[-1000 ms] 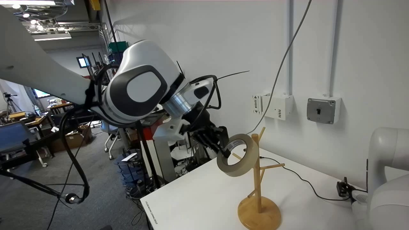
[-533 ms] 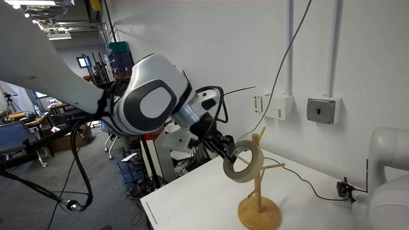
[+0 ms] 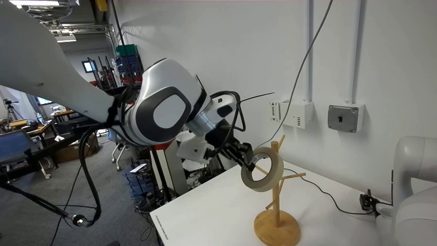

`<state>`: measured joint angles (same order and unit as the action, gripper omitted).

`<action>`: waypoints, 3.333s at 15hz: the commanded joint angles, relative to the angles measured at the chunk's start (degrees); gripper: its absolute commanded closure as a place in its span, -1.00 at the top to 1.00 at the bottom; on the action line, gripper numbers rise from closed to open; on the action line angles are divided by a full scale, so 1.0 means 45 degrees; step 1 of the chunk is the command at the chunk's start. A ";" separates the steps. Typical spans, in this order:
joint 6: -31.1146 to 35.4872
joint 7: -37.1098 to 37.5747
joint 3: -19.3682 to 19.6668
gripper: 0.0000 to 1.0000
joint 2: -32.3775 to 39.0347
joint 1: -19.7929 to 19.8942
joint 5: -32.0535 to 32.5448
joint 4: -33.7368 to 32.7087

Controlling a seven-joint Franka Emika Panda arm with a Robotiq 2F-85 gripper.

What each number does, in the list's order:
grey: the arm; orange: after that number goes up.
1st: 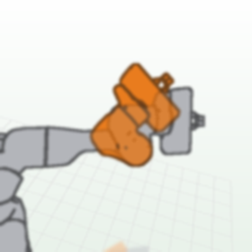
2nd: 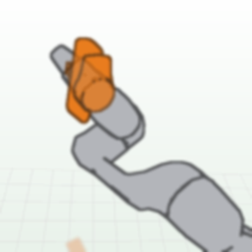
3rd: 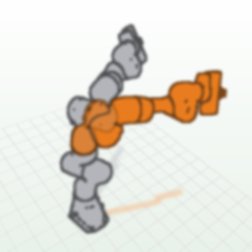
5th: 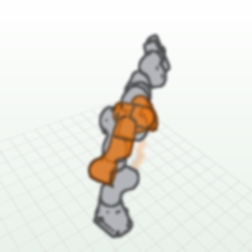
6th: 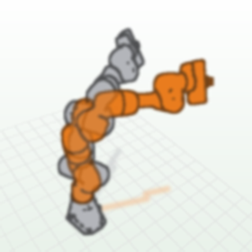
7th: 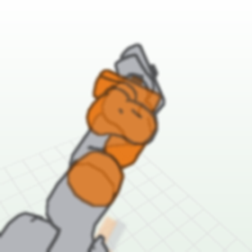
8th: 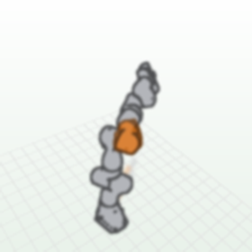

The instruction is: Put the tape on the top position of the wooden holder

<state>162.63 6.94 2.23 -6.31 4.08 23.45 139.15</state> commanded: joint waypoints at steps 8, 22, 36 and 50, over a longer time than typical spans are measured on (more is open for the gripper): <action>-0.0575 -0.0743 -0.0135 -0.88 -0.0585 -0.0112 -0.1919 0.0174; -0.1936 -0.0532 -0.0298 -0.88 -0.1769 -0.0015 -0.1815 0.0255; 0.0423 0.2627 -0.0729 -0.88 0.0617 0.0552 0.1987 -0.0391; 0.0317 0.2929 -0.0635 0.91 0.1620 0.0318 0.2354 -0.1056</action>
<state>163.56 19.04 -0.72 0.10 5.42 32.27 135.42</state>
